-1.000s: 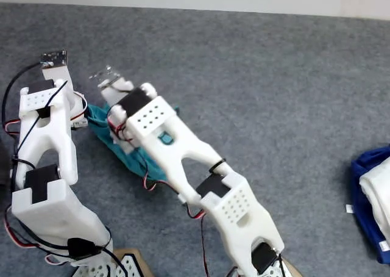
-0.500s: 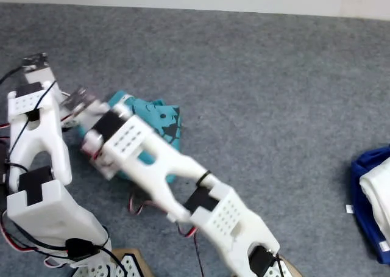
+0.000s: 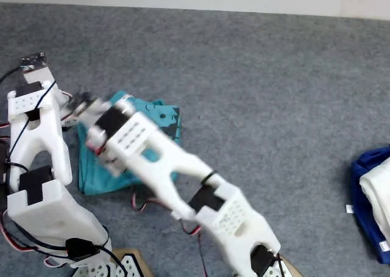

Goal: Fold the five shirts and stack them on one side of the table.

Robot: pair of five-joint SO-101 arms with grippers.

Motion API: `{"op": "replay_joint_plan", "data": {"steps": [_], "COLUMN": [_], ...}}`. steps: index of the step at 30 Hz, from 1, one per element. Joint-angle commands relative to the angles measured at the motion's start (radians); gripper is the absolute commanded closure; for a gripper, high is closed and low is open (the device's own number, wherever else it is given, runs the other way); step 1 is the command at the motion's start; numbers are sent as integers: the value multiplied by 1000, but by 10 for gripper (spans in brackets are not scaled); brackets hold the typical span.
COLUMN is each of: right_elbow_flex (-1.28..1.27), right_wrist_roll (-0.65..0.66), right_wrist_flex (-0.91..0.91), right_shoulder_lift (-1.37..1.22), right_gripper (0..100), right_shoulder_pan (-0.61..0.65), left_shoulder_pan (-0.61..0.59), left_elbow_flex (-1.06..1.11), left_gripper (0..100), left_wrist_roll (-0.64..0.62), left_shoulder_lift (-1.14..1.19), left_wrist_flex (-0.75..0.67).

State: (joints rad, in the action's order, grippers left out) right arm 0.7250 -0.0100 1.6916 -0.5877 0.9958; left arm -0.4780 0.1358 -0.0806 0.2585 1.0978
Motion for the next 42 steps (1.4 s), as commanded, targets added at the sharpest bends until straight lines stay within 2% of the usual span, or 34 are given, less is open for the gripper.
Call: {"op": "replay_joint_plan", "data": {"steps": [1,4,7,12,14,18,22,28,30,36,42], "right_elbow_flex": [41,-114,-374,-920,-1107,-1345,-1388,-1310,-1254,-1150,-1081], "right_wrist_roll": [20,48,54,54,49,43,-28,-38,-38,-40,-40], "right_wrist_flex": [70,61,-33,-394,-564,-851,-1001,-1107,-1102,-1050,-921], "right_shoulder_lift": [188,338,524,832,918,984,941,734,654,555,576], "right_gripper": [991,991,991,991,991,991,986,985,978,837,825], "right_shoulder_pan": [-81,-105,-105,-128,-153,-206,-229,-306,-326,-334,-340], "left_shoulder_pan": [50,71,88,137,159,205,211,206,206,206,206], "left_elbow_flex": [-36,-35,-35,-33,-15,2,12,10,7,8,12], "left_gripper": [993,993,993,993,993,993,993,993,993,993,993], "left_wrist_roll": [0,0,2,11,68,94,94,94,94,94,94], "left_shoulder_lift": [-50,-50,-51,-51,-58,-59,-54,-48,-48,-48,-48], "left_wrist_flex": [-8,-8,6,29,29,29,23,21,21,21,21]}}
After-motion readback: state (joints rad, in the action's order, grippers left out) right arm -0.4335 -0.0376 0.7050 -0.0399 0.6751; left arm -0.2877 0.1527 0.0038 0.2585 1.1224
